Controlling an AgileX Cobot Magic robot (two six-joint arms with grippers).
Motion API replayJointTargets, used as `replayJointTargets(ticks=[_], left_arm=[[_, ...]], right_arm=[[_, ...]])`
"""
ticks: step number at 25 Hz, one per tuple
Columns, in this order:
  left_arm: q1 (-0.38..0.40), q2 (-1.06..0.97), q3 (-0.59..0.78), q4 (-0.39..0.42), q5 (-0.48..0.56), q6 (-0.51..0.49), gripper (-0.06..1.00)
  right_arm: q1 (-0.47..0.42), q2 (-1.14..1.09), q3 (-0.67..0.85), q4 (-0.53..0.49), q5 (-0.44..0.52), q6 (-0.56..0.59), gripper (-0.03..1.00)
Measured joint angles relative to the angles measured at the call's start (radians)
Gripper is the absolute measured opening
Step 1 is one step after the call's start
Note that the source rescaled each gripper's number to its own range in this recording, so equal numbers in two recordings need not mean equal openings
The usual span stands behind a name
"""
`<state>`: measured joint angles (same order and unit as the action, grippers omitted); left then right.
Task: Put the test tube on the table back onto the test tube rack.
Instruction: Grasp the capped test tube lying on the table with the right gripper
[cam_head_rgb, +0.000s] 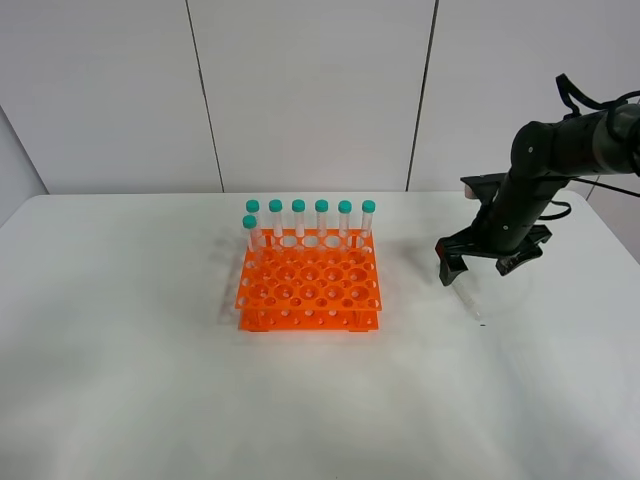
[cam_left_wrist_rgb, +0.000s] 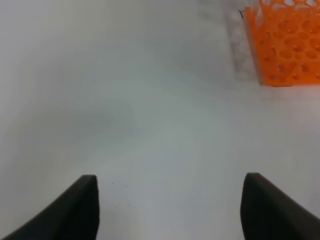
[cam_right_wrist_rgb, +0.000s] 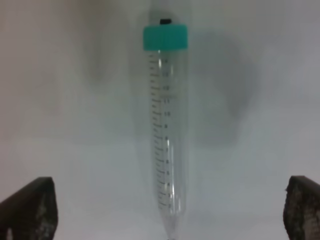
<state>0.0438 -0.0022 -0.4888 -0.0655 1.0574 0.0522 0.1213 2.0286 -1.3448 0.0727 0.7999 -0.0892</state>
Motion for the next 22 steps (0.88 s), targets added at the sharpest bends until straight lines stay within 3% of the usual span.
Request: replayJointTargets(ticks=[22], left_arm=[[0.000,0.000,0.000,0.000,0.000,0.000,0.94]], right_arm=[[0.000,0.109,-0.001,0.000,-0.025,0.018,1.00]])
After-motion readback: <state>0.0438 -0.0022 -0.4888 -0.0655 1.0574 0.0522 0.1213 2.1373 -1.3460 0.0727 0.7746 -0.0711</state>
